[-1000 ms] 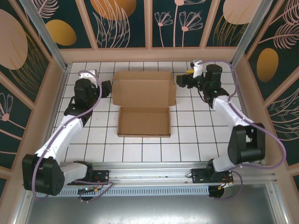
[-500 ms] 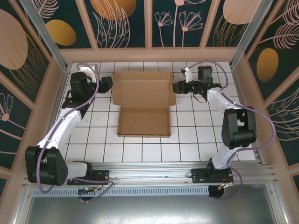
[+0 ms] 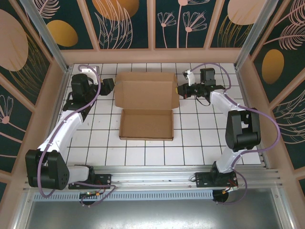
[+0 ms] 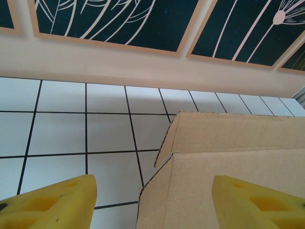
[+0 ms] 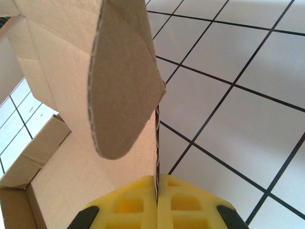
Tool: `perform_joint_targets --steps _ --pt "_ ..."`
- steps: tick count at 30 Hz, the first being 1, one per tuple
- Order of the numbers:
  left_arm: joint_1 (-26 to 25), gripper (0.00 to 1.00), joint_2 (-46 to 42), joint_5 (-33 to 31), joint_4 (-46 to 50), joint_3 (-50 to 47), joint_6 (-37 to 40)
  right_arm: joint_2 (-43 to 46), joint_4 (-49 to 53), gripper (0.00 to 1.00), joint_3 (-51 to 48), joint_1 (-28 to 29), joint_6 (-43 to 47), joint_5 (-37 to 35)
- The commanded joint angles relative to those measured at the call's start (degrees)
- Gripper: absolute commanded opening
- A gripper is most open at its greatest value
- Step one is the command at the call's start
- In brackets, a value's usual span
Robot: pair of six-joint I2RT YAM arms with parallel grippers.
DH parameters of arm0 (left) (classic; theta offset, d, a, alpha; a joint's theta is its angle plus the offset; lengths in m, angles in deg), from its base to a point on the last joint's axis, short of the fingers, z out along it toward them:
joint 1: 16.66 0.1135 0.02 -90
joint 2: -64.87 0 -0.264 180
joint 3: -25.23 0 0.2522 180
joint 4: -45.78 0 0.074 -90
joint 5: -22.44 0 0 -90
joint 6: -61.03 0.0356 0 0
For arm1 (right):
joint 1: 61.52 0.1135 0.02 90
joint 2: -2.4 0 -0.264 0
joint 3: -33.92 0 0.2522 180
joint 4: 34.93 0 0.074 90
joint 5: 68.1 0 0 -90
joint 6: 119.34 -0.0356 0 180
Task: Fold the paper box
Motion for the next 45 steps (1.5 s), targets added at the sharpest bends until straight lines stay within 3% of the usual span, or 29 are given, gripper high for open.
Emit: perform_joint_targets --steps 1,6,10,15,26,30,38,45 --pt "0.4 0.64 -0.4 1.5 -3.5 0.2 2.6 2.9 -3.5 0.00 -0.4 0.2 1.8 -3.7" --pt "0.4 0.63 1.3 2.6 -6.0 -1.5 9.4 3.8 -4.9 0.00 -0.7 -1.3 5.4 -5.1" --pt "0.3 0.65 5.5 14.1 -3.6 1.0 16.5 5.2 -7.2 0.00 -2.6 -3.2 5.4 -2.4" --pt "0.3 0.65 8.4 24.7 -1.7 1.6 20.7 6.6 -9.4 0.00 -5.3 -3.1 4.8 -4.5" --pt "0.4 0.61 14.5 23.6 0.0 2.2 22.8 7.1 -11.2 0.00 -7.1 -2.0 4.1 -5.1" --pt "0.4 0.49 17.5 25.6 1.3 4.1 22.6 7.0 -10.8 0.00 -7.0 -1.4 4.3 -5.6" --pt "0.4 0.15 20.5 29.5 1.5 7.5 21.5 7.4 -10.7 0.00 -7.2 0.2 4.0 -8.0" --pt "0.4 0.00 19.2 30.8 -1.8 6.0 18.8 9.5 -16.1 0.00 -9.9 1.1 -1.0 -12.3"
